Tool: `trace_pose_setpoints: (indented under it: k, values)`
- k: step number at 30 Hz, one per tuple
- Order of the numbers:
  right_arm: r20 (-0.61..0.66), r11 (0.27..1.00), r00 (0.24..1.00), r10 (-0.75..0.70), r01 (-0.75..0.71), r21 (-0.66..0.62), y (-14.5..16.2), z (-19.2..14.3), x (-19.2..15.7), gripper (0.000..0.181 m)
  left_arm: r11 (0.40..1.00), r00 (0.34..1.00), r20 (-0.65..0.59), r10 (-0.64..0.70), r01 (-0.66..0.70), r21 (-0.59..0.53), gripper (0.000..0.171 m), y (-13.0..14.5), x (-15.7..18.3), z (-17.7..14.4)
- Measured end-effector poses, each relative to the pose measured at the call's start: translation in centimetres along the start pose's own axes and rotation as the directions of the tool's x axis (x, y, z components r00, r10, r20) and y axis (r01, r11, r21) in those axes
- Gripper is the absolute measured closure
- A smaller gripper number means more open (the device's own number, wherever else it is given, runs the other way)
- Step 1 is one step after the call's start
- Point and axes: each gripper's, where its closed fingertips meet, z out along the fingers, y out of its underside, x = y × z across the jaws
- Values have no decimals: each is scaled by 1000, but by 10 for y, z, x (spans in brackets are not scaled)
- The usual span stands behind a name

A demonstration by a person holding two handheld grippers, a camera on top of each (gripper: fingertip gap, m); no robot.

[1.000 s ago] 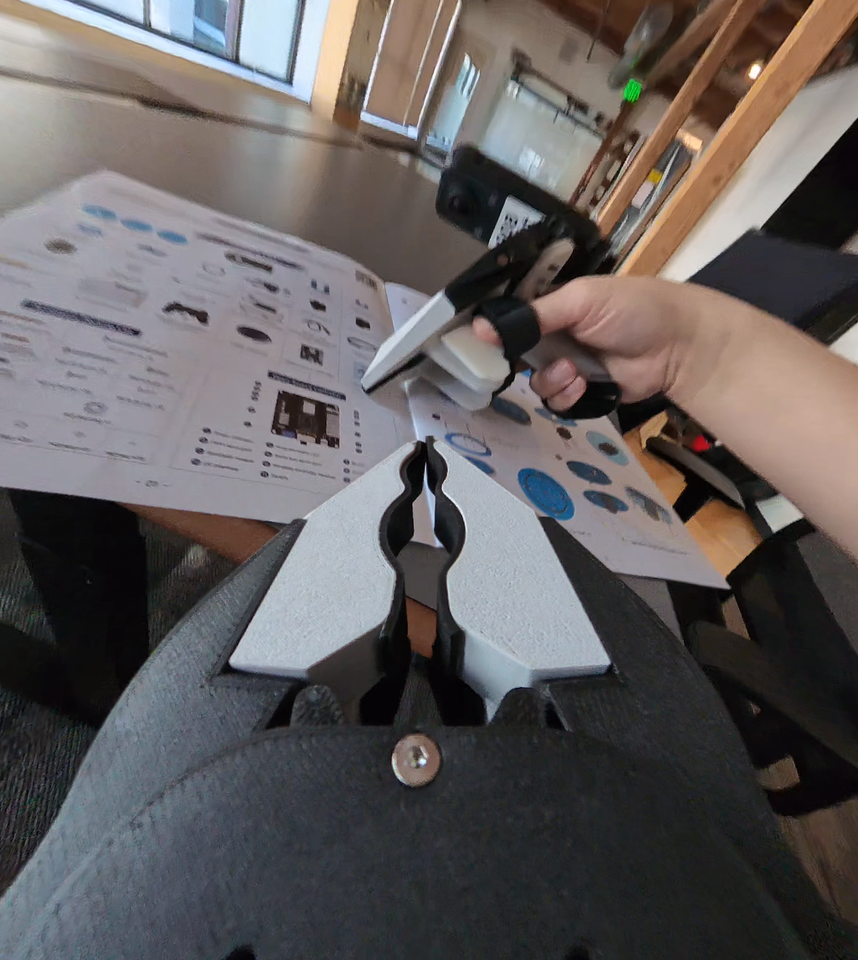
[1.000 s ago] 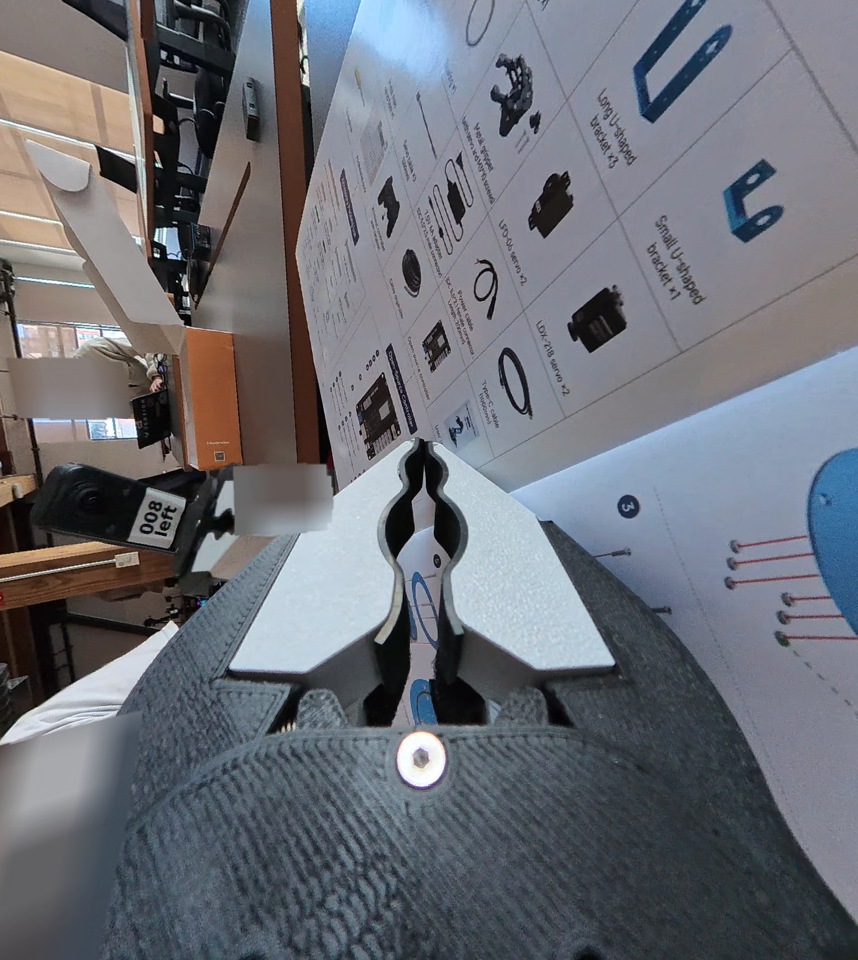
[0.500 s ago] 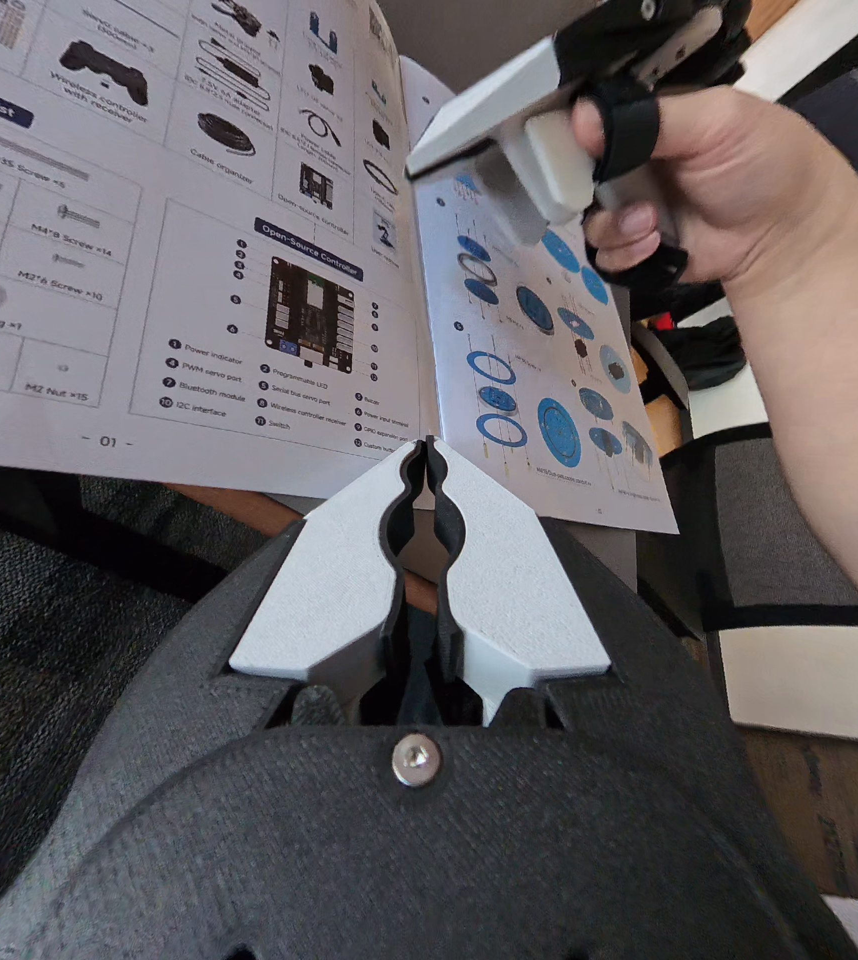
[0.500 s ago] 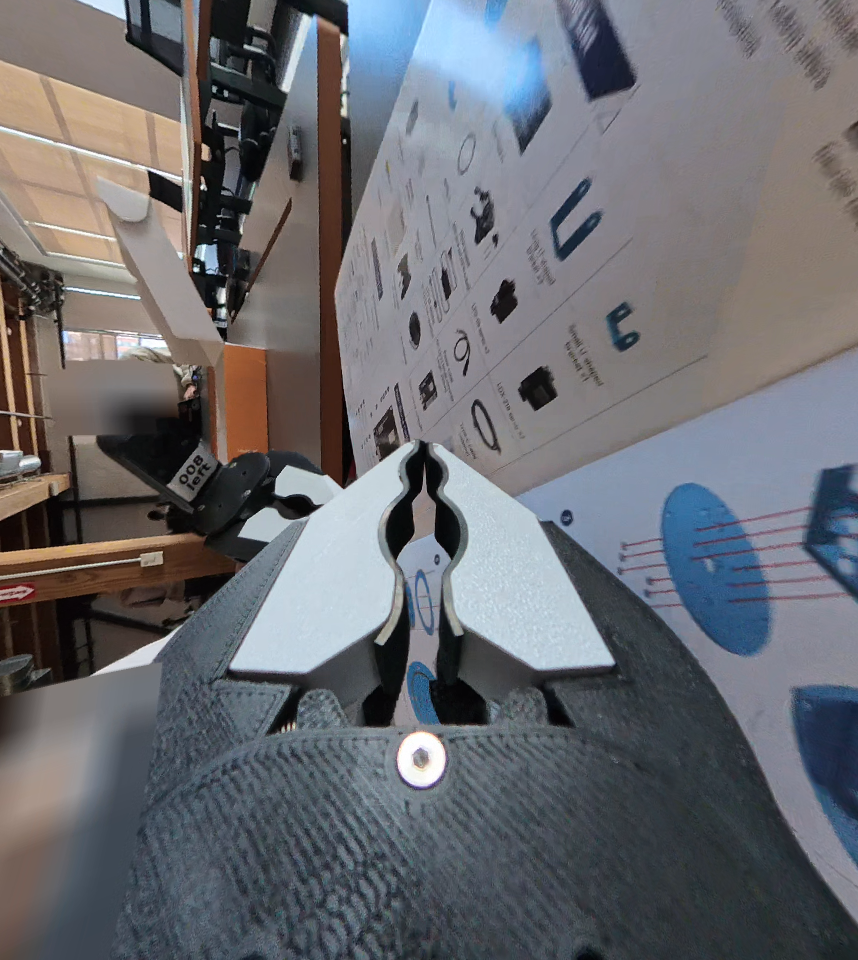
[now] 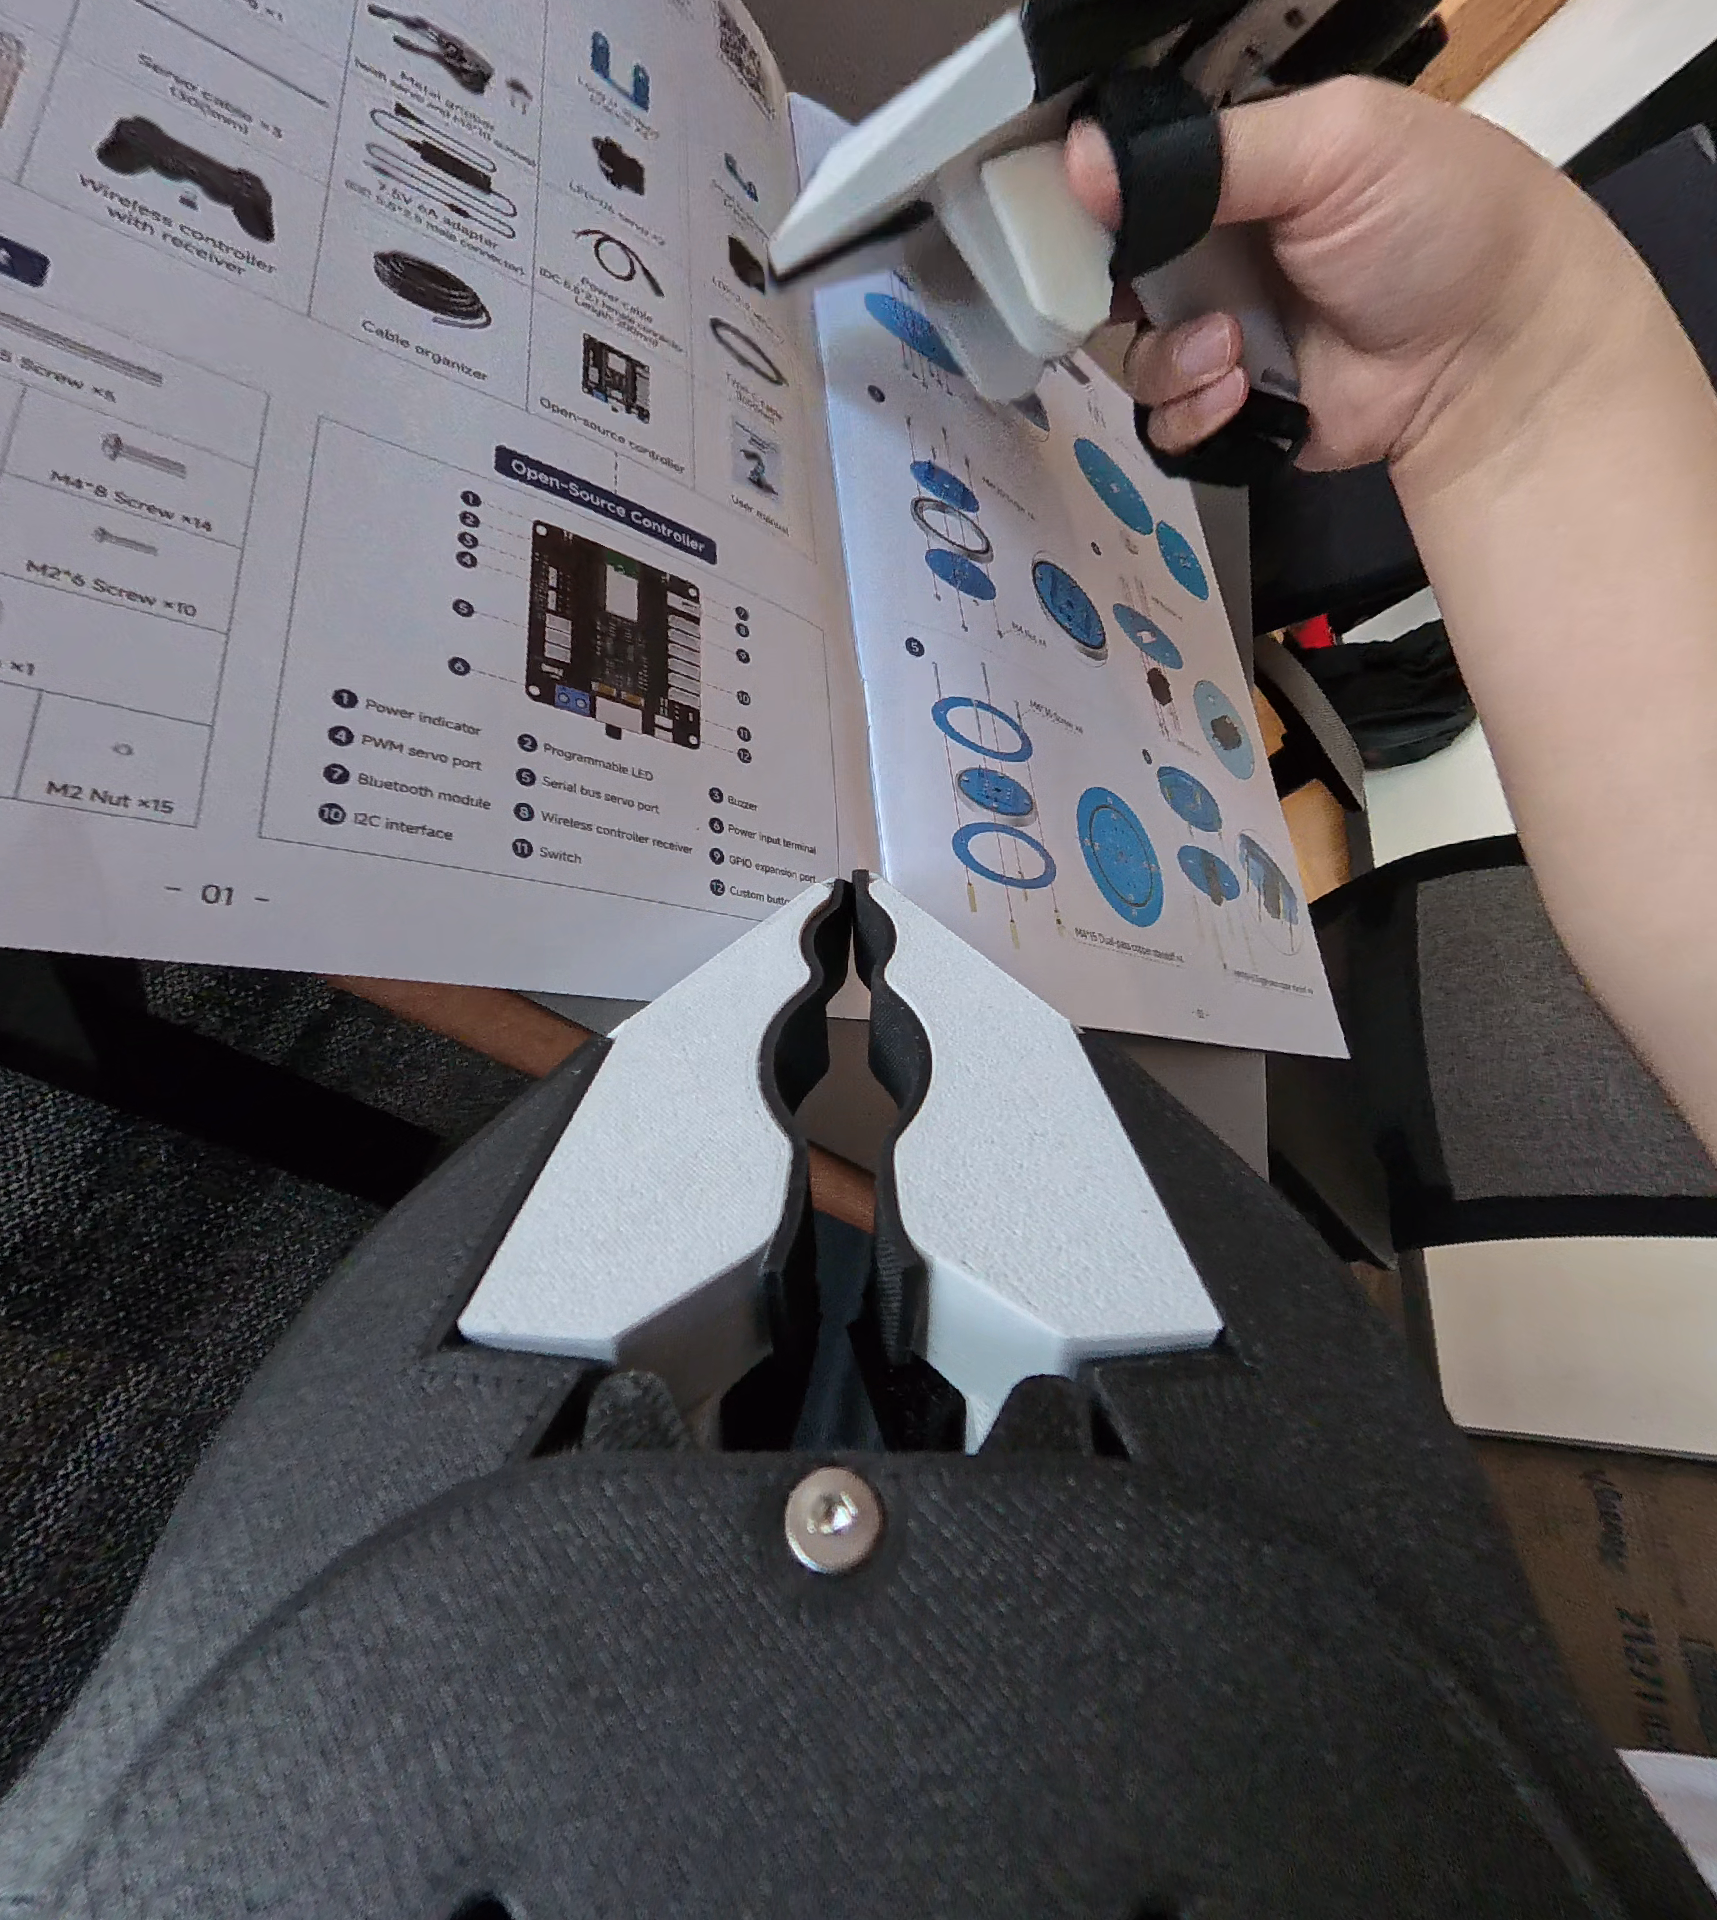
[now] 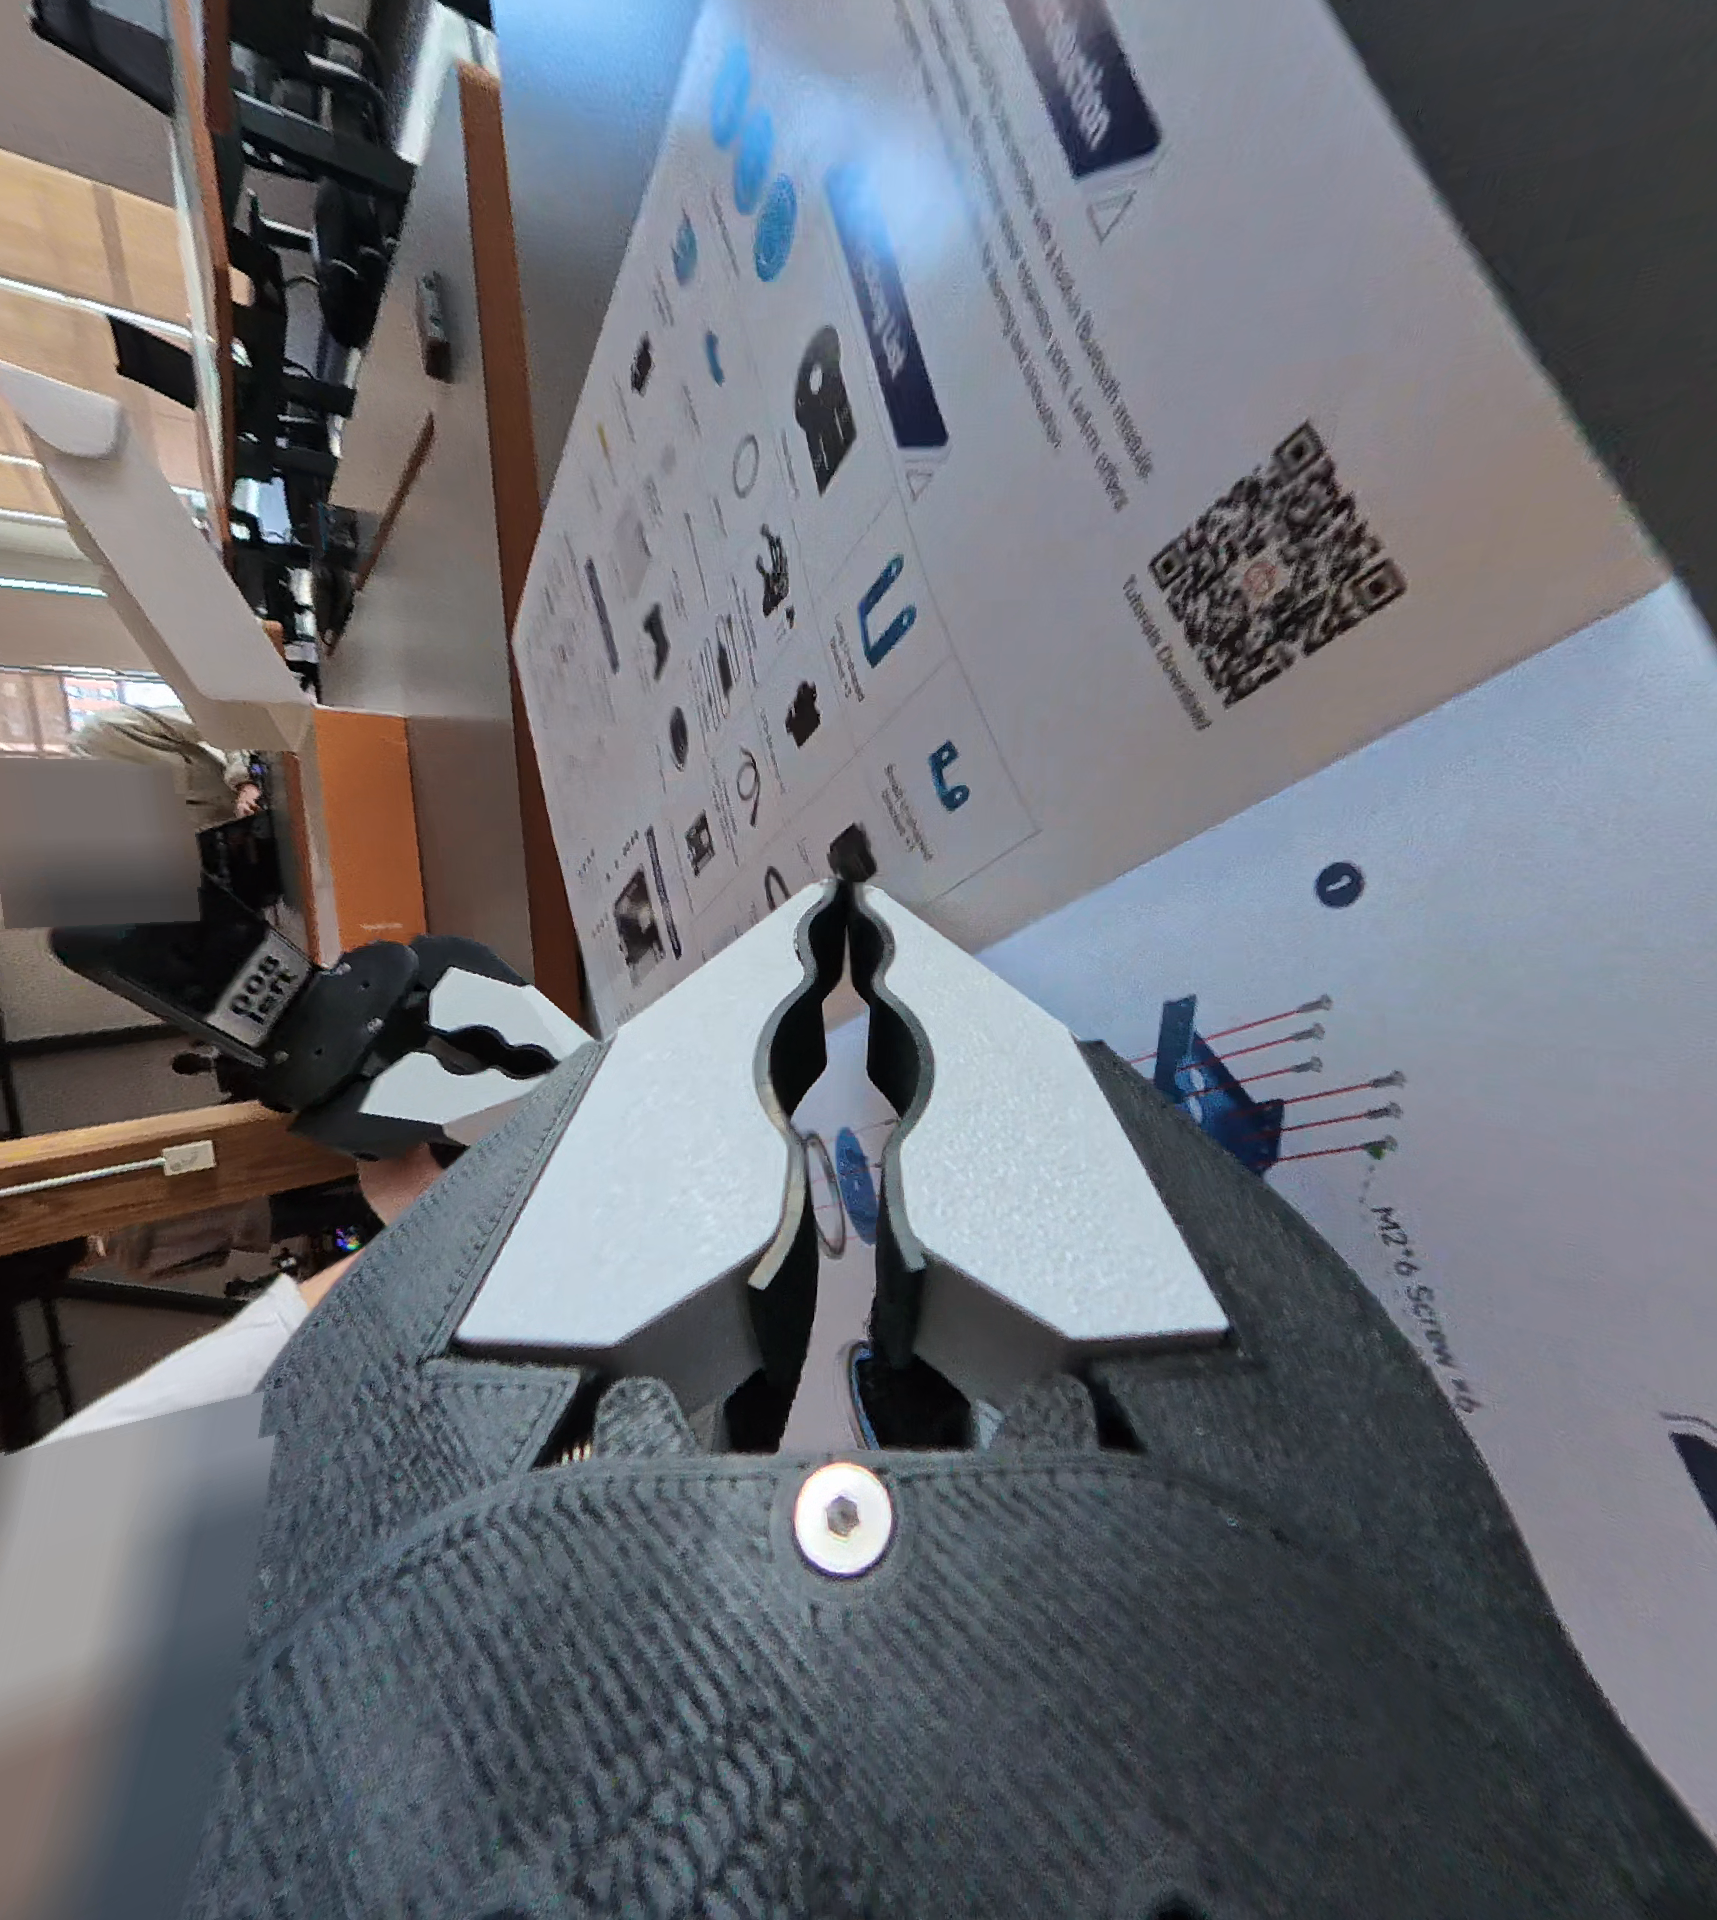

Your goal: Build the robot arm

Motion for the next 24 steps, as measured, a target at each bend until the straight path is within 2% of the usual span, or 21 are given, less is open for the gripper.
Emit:
trace_pose_setpoints:
  k: [4,8,10,11,13,14,15,16,17,19,20,21,23,24]
  values:
    - [-61,981,997,55,-43,191,-41,-27,29,181,1000,1000,15,8,-8,2,171,0,0,0]
    - [-62,974,996,60,-45,221,-46,-29,40,181,1000,1000,26,10,-10,1,171,0,1,1]
    - [-137,971,989,-48,78,225,-43,-34,34,181,1000,999,34,10,-10,-1,171,0,2,1]
    - [-136,954,977,-161,190,231,-38,-39,15,181,1000,999,38,12,-12,-3,171,0,3,2]
    - [-147,868,905,-399,424,259,-5,-49,-35,175,1000,999,46,23,-23,-3,171,1,5,4]
    - [-180,806,839,-513,543,235,26,-50,-56,161,1000,998,54,29,-28,-5,171,1,5,5]
    - [-224,728,752,-620,658,192,62,-49,-73,145,999,997,65,36,-36,-6,171,1,6,6]
    - [-288,643,651,-703,754,136,97,-47,-82,138,999,996,80,47,-46,-5,171,1,7,6]
    - [-372,556,539,-755,828,71,127,-47,-84,138,998,993,97,64,-64,-5,171,1,7,6]
    - [-524,407,336,-783,913,-22,164,-46,-84,135,996,992,93,88,-87,-12,171,4,12,7]
    - [-553,368,278,-785,928,-57,178,-42,-85,131,997,994,68,81,-80,-8,167,6,17,5]
    - [-575,368,258,-776,926,-80,187,-39,-82,129,998,997,43,63,-64,15,160,7,21,1]
    - [-595,423,292,-749,902,-90,194,-34,-70,126,993,1000,9,9,-10,119,144,2,28,-14]
    - [-604,448,306,-736,889,-95,195,-32,-61,126,985,1000,3,-4,3,174,145,-1,30,-23]
